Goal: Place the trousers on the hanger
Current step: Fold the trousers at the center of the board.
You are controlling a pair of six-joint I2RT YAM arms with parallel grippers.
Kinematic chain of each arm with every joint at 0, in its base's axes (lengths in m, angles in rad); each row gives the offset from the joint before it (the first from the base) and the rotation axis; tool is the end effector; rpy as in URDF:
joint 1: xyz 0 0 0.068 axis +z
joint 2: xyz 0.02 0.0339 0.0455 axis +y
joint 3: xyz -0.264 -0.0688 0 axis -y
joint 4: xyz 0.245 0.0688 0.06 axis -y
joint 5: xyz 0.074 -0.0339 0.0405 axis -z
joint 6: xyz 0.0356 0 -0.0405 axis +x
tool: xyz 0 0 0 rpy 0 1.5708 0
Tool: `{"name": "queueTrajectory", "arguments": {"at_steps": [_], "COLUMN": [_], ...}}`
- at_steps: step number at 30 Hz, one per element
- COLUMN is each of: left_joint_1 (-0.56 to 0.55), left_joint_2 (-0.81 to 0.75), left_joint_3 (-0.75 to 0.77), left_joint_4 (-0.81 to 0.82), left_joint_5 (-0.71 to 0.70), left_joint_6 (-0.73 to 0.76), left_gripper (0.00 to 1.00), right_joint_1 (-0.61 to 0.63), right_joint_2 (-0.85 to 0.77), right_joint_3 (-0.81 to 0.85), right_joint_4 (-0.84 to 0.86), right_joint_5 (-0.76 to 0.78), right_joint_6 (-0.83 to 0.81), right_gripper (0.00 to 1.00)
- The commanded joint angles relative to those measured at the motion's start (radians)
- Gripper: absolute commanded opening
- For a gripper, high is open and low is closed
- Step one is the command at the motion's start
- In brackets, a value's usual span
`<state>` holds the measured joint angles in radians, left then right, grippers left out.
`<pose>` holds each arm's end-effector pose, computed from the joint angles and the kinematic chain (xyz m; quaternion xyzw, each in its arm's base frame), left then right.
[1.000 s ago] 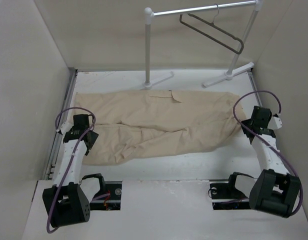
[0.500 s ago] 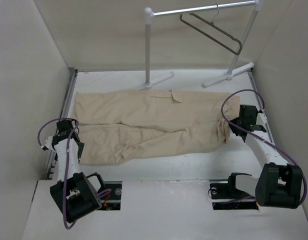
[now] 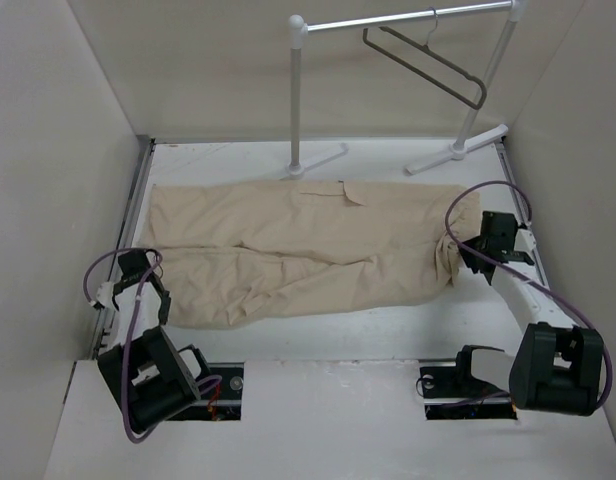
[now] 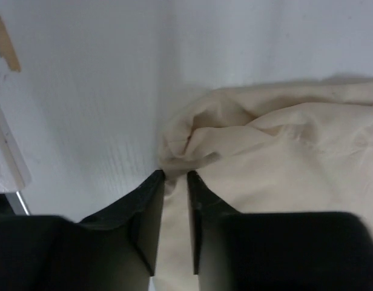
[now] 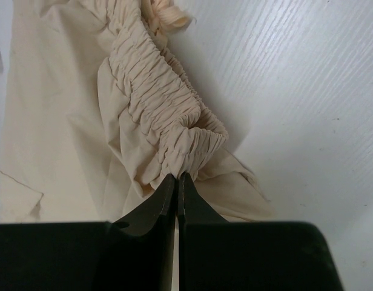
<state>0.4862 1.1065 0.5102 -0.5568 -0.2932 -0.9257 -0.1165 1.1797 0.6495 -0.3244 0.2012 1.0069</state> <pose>0.1561 0.0942 0.1628 -0.6509 0.7168 0.0948 0.2313 0.2301 -0.0341 0.2033 0.5261 0.7699 0.0653 0.3552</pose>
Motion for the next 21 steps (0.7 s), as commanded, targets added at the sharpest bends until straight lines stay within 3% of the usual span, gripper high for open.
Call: {"name": "queueTrajectory", "arguments": {"at_steps": [1,3,9,14,18,21], "left_joint_1": [0.016,0.016,-0.102,-0.113,-0.139,-0.165], "left_joint_2": [0.036,0.02,-0.137,-0.217,-0.206,-0.154], "left_joint_3": [-0.003,0.042,0.198,0.208,0.339,0.467], "left_joint_4": [0.119,0.107,0.002,-0.106,-0.224,-0.267], "left_joint_5": [0.046,0.04,-0.119,-0.214,-0.352,-0.391], "left_joint_6": [0.013,0.025,0.116,0.155,0.174,0.179], "left_gripper": [0.11,0.03,0.02,0.01,0.01,0.01], "right_joint_1": [-0.03,-0.041,-0.041,-0.064,0.037,0.044], "right_joint_2": [-0.034,-0.054,-0.195,-0.454,-0.546,-0.609], "right_joint_3": [-0.005,-0.014,-0.096,-0.123,-0.025,0.056], "right_joint_4": [0.01,0.001,-0.079,-0.342,-0.586,-0.652], "right_joint_5": [0.003,0.004,0.014,0.04,0.135,0.142], "right_joint_6": [0.01,0.009,-0.016,-0.065,0.005,-0.001], "right_gripper": [0.05,0.04,0.04,0.01,0.0,0.0]}}
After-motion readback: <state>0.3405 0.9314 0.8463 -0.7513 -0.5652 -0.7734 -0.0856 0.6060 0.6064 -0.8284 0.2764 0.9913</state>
